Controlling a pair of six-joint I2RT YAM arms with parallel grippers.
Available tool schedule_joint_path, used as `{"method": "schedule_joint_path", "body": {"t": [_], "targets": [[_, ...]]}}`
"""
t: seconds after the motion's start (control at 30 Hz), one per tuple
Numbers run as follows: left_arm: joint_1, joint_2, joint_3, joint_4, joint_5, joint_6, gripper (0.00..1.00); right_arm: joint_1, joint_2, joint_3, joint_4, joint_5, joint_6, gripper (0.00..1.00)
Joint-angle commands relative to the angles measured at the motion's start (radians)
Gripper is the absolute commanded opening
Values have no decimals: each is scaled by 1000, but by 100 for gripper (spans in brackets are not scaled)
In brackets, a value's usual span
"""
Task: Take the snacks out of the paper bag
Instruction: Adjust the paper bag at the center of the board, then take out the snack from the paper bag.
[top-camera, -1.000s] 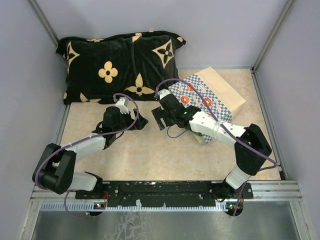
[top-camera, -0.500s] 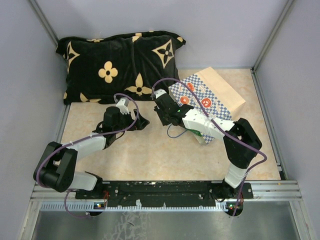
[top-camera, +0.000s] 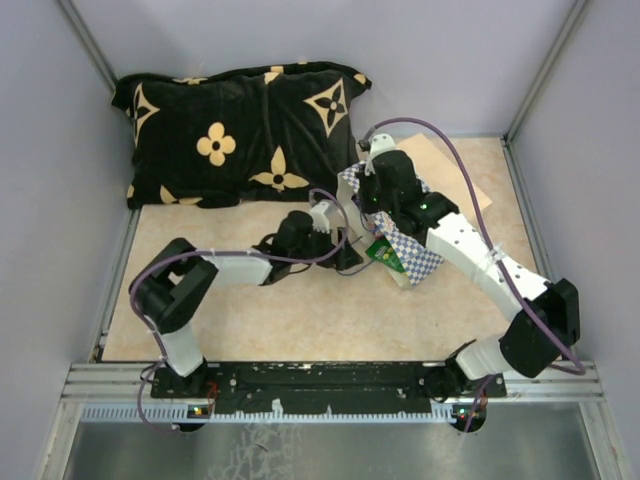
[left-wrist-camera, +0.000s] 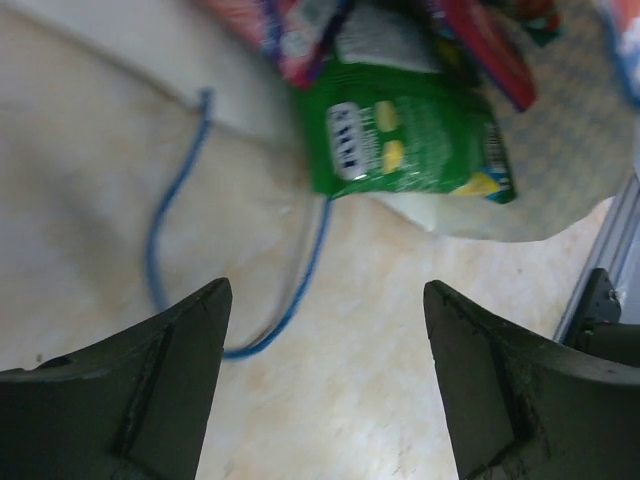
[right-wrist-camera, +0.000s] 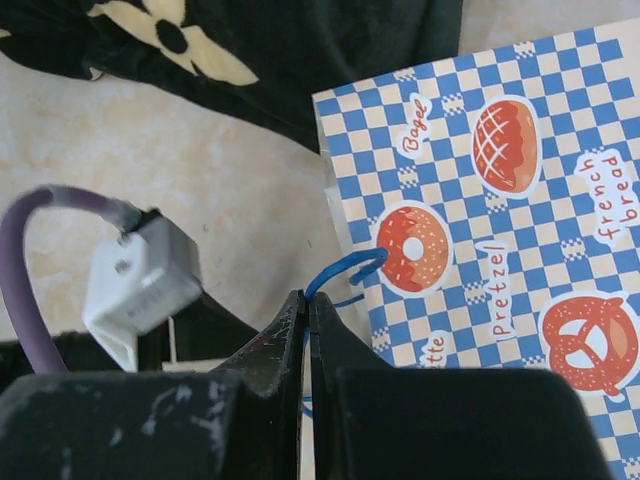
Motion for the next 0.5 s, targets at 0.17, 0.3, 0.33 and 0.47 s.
{"method": "schedule_joint_path", "body": {"t": [0.17, 0.3, 0.33, 0.47], "targets": [[-81, 244, 171, 166, -44, -162, 71, -74, -115, -87, 13, -41, 3, 0], [-86, 332, 239, 196, -63, -157, 64, -148, -155, -125, 25, -69, 9, 0], [-86, 350, 255, 205, -61, -158, 60, -167, -163, -132, 29, -82, 13, 0], [-87, 413, 317, 241, -42, -176, 49, -233, -179, -150, 46, -118, 20, 0]]}}
